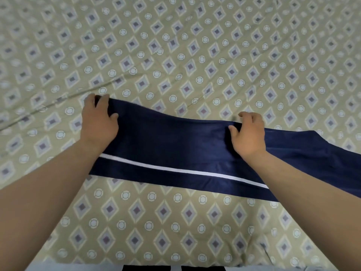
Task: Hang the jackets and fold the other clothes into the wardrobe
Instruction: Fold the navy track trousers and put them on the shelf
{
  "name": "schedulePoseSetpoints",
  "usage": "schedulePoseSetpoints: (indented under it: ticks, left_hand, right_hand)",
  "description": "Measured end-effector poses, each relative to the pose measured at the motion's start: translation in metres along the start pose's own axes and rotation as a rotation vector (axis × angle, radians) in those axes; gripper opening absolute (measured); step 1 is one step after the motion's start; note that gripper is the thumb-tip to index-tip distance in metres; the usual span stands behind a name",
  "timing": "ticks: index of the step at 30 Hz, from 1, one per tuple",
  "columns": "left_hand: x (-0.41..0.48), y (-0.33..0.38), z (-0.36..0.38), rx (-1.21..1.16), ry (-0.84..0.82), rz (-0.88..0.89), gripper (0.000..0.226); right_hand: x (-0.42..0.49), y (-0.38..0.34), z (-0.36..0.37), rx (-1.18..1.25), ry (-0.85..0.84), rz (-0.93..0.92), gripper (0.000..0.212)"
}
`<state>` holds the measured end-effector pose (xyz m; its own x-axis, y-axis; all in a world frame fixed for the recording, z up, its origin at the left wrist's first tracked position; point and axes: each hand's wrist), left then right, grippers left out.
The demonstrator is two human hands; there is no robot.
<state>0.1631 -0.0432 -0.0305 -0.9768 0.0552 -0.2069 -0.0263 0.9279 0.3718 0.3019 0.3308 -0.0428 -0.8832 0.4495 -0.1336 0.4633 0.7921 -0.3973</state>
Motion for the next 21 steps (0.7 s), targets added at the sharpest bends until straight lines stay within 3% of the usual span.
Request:
schedulePoseSetpoints:
  ticks: [2, 5, 10, 13, 16, 21]
  left_hand:
    - [-0.009, -0.003, 0.009, -0.03, -0.107, -0.088, 0.069]
    - [-0.042, -0.024, 0.027, 0.059, -0.184, -0.098, 0.071]
    - [-0.077, -0.062, 0.031, 0.04, 0.049, -0.235, 0.042]
    - [-0.064, -0.072, 0.018, -0.182, 0.014, -0.414, 0.028]
    - [-0.047, -0.077, 0.004, -0.214, -0.052, -0.394, 0.024]
    - [-0.047, -0.082, -0.021, -0.323, 0.097, -0.385, 0.025]
  right_hand:
    - [-0.013, 0.001, -0.001, -0.06, 0.035, -0.094, 0.04]
    - [-0.048, 0.013, 0.001, -0.182, -0.063, -0.326, 0.034]
    - [-0.108, 0.033, 0.013, -0.288, -0.276, -0.575, 0.043]
    - [-0.114, 0.03, 0.02, -0.266, -0.238, -0.564, 0.031]
    - [-0.11, 0.022, 0.025, -0.257, -0.217, -0.575, 0.025]
    - [-0.109, 0.01, 0.02, -0.177, -0.197, -0.501, 0.012]
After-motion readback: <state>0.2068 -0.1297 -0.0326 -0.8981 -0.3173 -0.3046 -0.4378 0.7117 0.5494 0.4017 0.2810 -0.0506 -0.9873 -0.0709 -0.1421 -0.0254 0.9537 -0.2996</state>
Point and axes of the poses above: each hand's wrist, its own x-axis towards the middle knuckle, its own z-axis out of the palm, y = z × x, and after that the axes turned 2 degrees about x, right-handed
